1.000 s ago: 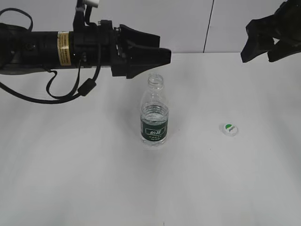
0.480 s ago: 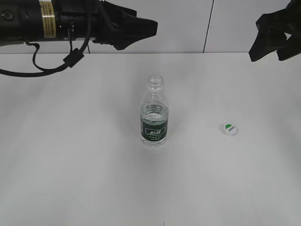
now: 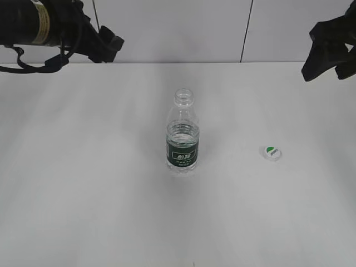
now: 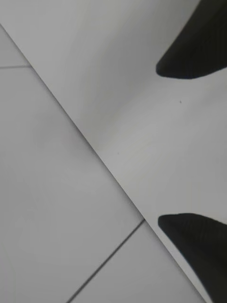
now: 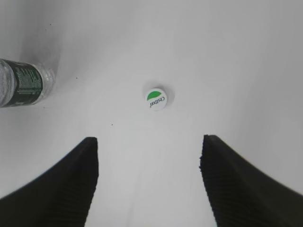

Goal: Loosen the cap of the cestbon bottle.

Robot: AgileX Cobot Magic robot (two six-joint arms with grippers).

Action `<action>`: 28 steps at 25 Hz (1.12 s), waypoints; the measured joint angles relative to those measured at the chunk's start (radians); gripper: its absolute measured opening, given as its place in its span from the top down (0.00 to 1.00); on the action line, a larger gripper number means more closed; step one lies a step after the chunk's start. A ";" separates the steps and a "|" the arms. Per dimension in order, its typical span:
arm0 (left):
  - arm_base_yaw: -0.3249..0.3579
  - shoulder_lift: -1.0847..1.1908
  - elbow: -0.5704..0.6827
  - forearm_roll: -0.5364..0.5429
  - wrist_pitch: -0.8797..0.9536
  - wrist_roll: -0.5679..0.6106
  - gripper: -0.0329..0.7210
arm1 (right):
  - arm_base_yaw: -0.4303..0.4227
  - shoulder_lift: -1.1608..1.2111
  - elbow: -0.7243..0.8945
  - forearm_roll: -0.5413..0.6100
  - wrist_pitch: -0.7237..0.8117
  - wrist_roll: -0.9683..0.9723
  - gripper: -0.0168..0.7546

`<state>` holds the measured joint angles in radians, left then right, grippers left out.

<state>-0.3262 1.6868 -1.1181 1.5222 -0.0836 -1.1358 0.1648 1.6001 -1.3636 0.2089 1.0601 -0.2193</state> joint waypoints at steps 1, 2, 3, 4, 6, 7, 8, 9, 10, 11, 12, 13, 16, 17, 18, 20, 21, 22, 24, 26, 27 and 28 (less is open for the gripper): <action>0.000 0.000 0.000 0.007 0.034 0.000 0.26 | 0.000 0.000 0.000 -0.002 0.008 0.000 0.31; 0.000 0.000 0.000 0.010 0.058 0.000 0.26 | 0.000 0.000 0.000 -0.003 0.013 0.000 0.31; 0.000 0.000 0.000 0.010 0.084 0.000 0.26 | 0.000 0.000 0.000 -0.004 0.018 0.000 0.31; 0.000 0.000 0.000 0.003 0.121 0.000 0.26 | 0.000 0.000 0.000 -0.004 0.023 0.000 0.31; 0.000 0.000 0.000 0.002 0.185 0.000 0.26 | 0.000 0.000 0.000 -0.007 0.032 0.000 0.31; 0.000 0.000 0.000 0.001 0.235 0.000 0.26 | 0.000 0.000 0.000 -0.007 0.034 0.000 0.31; 0.001 0.000 0.000 -0.005 0.283 0.004 0.26 | 0.000 0.000 0.000 -0.007 0.035 0.000 0.31; 0.005 0.000 0.000 -0.020 0.322 0.016 0.26 | 0.000 0.000 0.000 -0.007 0.036 0.000 0.31; 0.008 0.000 0.000 -0.049 0.357 0.041 0.26 | 0.000 0.000 0.000 -0.007 0.038 0.000 0.31; 0.014 0.000 0.000 -0.095 0.385 0.083 0.26 | 0.000 0.000 0.000 -0.007 0.038 0.000 0.31; 0.019 0.000 0.000 -0.143 0.418 0.126 0.26 | 0.000 0.000 0.000 -0.008 0.041 0.000 0.31; 0.023 0.000 0.000 -0.195 0.448 0.172 0.26 | 0.000 0.000 0.000 -0.008 0.041 0.000 0.31; 0.036 0.000 0.000 -0.386 0.510 0.347 0.26 | 0.000 0.000 0.000 -0.008 0.043 0.000 0.31; 0.037 0.000 0.000 -0.469 0.531 0.407 0.26 | 0.000 0.000 0.000 -0.008 0.043 0.000 0.31; 0.038 0.000 0.000 -0.530 0.541 0.455 0.26 | 0.000 0.000 0.000 -0.008 0.043 0.000 0.31; 0.038 -0.001 0.000 -0.685 0.558 0.570 0.26 | 0.000 0.000 0.000 -0.008 0.048 0.000 0.31; 0.038 -0.003 0.000 -0.750 0.563 0.616 0.26 | 0.000 0.000 0.000 -0.008 0.055 0.000 0.31; 0.038 -0.009 0.000 -0.826 0.570 0.664 0.26 | 0.000 0.000 0.000 -0.008 0.061 0.000 0.31; 0.038 -0.023 0.000 -0.945 0.577 0.732 0.26 | 0.000 0.000 0.000 -0.009 0.075 0.000 0.31; 0.038 -0.036 -0.003 -1.044 0.600 0.775 0.26 | 0.000 0.000 0.000 -0.009 0.089 0.000 0.31; 0.038 -0.038 -0.011 -1.084 0.624 0.791 0.26 | 0.000 0.000 0.000 -0.009 0.094 0.000 0.31; 0.038 -0.038 -0.026 -1.135 0.659 0.806 0.26 | 0.000 0.000 0.000 -0.009 0.099 0.000 0.31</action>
<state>-0.2881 1.6488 -1.1443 0.3872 0.5749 -0.3295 0.1648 1.6001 -1.3640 0.2003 1.1591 -0.2193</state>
